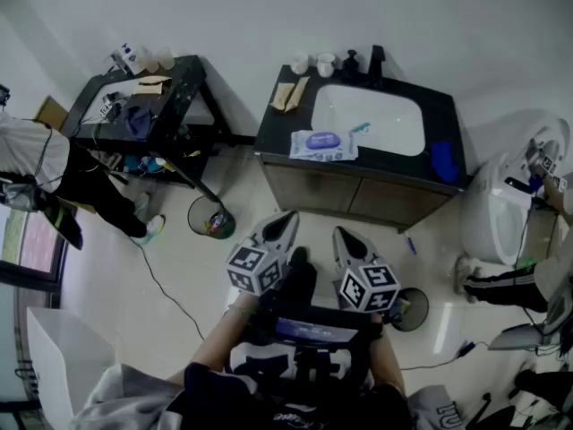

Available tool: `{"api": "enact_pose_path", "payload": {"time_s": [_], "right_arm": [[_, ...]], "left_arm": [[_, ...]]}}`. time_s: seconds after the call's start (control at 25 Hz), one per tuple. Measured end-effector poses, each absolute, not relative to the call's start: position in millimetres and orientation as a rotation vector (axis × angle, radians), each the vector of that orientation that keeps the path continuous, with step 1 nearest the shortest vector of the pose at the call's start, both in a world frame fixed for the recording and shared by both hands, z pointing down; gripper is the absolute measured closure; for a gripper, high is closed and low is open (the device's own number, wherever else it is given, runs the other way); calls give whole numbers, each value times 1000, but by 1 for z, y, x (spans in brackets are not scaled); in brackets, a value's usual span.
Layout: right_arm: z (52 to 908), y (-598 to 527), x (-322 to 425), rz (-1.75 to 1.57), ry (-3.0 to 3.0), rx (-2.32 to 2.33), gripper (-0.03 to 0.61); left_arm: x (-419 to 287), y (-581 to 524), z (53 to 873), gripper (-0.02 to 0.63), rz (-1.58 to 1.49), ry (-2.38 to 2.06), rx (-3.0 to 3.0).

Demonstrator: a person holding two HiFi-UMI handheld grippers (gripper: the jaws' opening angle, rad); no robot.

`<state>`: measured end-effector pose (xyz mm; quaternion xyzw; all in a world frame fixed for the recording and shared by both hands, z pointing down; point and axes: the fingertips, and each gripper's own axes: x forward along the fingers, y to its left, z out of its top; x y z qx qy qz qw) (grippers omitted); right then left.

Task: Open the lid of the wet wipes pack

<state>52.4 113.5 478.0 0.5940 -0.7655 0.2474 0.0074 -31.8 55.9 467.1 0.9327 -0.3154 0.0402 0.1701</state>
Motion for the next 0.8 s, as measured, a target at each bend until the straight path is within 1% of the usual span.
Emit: {"api": "enact_pose_path", "payload": {"time_s": [0.52,0.8], "right_arm": [[487,-51,58,869,-2435,1885,570],[495,-92,72,898,-2310,1904,569]], "left_arm": [[-10,-126,509,604,236,-801,2611],[6,-175,540,604,293,-729,2564]]}}
